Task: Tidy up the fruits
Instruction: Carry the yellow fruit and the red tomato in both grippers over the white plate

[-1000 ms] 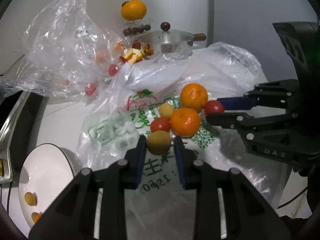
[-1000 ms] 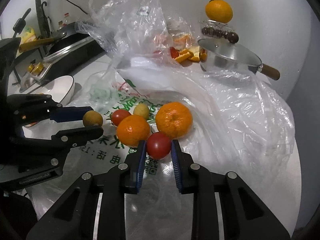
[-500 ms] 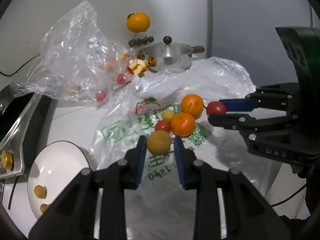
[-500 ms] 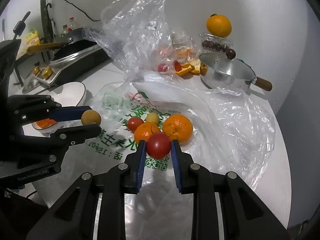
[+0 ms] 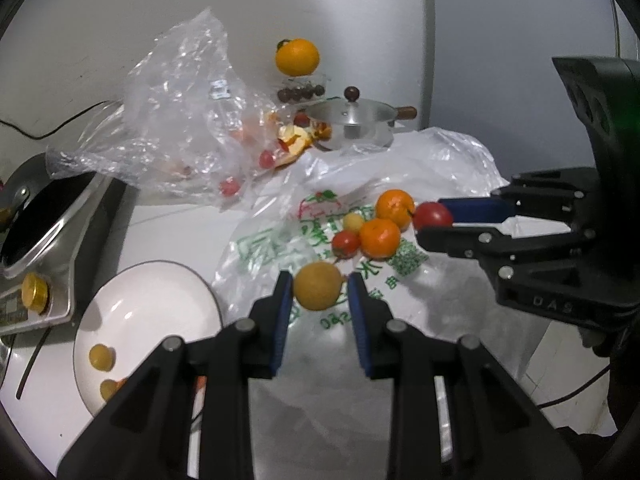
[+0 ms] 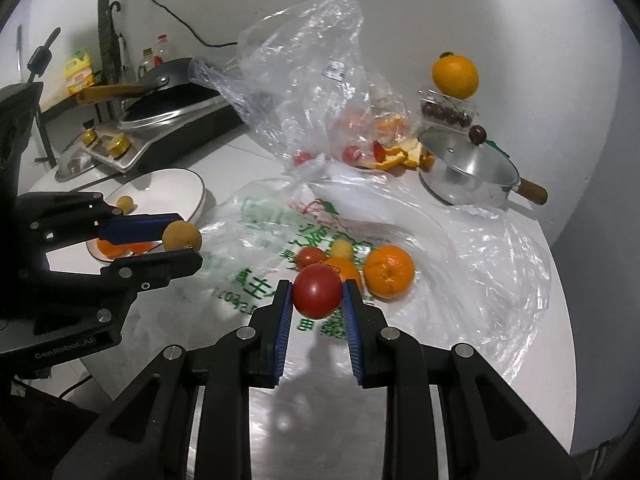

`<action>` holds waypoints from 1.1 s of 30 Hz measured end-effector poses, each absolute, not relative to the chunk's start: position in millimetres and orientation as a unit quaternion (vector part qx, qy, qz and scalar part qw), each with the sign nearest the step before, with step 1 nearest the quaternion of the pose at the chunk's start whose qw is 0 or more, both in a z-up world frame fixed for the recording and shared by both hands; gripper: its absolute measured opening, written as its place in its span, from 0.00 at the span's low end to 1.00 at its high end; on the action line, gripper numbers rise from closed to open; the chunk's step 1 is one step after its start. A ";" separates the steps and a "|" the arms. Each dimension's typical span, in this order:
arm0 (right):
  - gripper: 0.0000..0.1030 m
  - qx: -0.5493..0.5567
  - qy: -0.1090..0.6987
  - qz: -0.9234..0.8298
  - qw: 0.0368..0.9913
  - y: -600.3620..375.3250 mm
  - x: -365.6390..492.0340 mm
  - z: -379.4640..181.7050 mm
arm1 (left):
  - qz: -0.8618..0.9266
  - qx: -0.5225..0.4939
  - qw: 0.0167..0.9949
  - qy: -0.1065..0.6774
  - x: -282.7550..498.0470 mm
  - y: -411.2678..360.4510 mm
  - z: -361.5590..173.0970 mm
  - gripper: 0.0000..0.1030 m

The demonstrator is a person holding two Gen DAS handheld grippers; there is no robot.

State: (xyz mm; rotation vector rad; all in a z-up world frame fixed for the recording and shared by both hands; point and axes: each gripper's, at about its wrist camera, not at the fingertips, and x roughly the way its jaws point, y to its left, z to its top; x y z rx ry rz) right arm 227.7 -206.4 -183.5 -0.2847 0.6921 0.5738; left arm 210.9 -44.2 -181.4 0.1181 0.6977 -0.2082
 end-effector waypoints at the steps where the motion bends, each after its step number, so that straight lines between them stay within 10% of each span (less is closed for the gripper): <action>1: 0.26 -0.138 0.333 0.278 0.890 -204.0 226.8 -183.0 | -0.101 0.056 0.933 0.340 209.3 -41.9 -180.9 0.28; 33: 0.26 -0.189 0.325 0.338 0.863 -97.7 200.3 -180.1 | -0.032 -0.001 0.943 0.333 169.6 65.6 -185.9 0.28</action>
